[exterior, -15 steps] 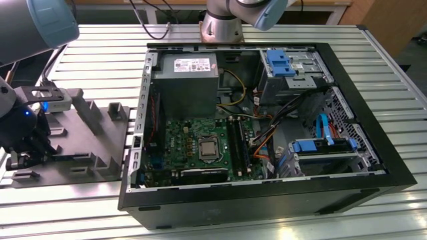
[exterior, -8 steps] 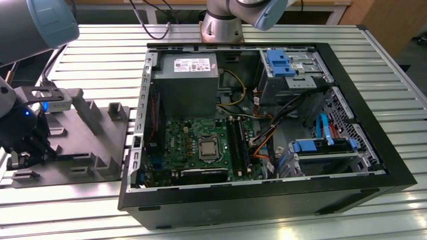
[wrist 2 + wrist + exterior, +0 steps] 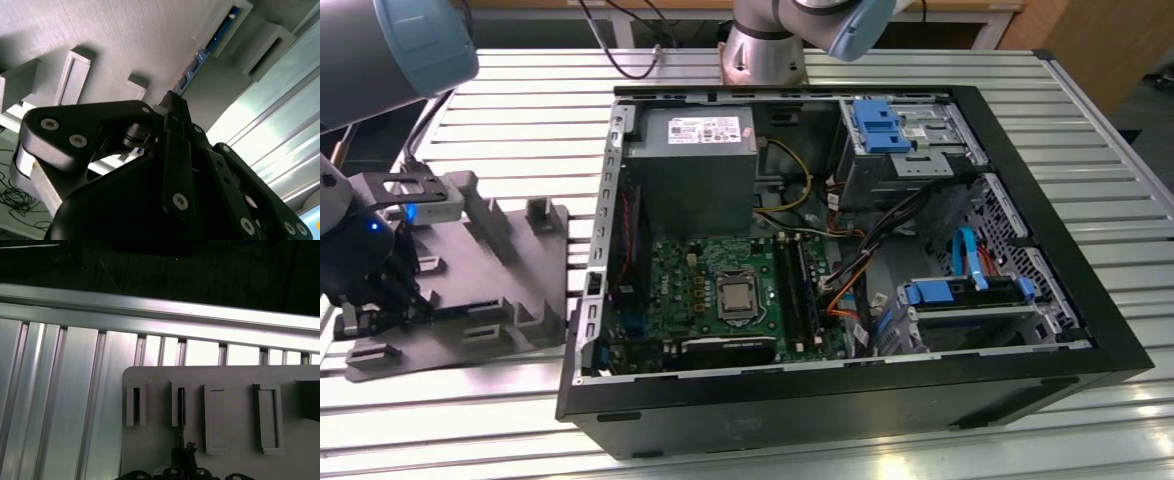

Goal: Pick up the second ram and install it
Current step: 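Pick up the second ram and move it above second insertion slot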

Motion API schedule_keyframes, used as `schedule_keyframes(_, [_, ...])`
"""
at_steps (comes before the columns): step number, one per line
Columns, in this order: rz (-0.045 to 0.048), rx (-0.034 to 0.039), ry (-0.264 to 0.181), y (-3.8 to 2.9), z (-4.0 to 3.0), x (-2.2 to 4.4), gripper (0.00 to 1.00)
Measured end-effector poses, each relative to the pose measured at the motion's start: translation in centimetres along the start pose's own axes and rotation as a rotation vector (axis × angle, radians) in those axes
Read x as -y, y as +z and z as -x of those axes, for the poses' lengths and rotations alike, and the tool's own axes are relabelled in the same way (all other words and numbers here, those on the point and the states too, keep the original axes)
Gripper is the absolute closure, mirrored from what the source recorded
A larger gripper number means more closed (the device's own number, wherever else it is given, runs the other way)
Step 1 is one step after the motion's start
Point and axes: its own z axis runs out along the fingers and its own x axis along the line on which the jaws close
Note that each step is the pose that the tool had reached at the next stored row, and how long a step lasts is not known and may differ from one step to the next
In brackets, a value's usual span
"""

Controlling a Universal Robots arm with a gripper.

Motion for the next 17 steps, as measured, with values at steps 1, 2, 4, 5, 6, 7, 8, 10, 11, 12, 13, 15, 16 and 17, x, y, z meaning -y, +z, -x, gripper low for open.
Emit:
schedule_keyframes(1, [-0.0002, 0.0000, 0.002, 0.01, 0.00, 0.01, 0.88])
schedule_keyframes(2, [-0.0005, 0.0007, 0.015, 0.01, 0.00, 0.01, 0.88])
schedule_keyframes(4, [-0.0013, 0.0023, 0.048, 0.02, 0.00, 0.01, 0.88])
schedule_keyframes(5, [-0.0017, 0.0032, 0.066, 0.03, 0.00, 0.02, 0.88])
schedule_keyframes(6, [-0.0022, 0.0041, 0.084, 0.04, 0.00, 0.02, 0.88])
schedule_keyframes(7, [-0.0027, 0.0050, 0.102, 0.05, 0.00, 0.01, 0.88])
schedule_keyframes(8, [-0.0031, 0.0059, 0.119, 0.05, 0.00, 0.01, 0.88])
schedule_keyframes(10, [-0.0035, 0.0065, 0.132, 0.06, 0.00, 0.02, 0.88])
schedule_keyframes(11, [-0.0035, 0.0066, 0.132, 0.06, 0.00, 0.02, 0.88])
schedule_keyframes(12, [-0.0036, 0.0066, 0.132, 0.06, -0.01, 0.02, 0.88])
schedule_keyframes(13, [-0.0036, 0.0065, 0.131, 0.06, -0.01, 0.02, 0.88])
schedule_keyframes(15, [-0.0036, 0.0064, 0.124, 0.04, 0.00, 0.02, 0.88])
schedule_keyframes(16, [-0.0038, 0.0065, 0.121, 0.00, 0.00, 0.02, 0.88])
schedule_keyframes(17, [-0.0037, 0.0063, 0.118, -0.03, 0.00, 0.02, 0.88])
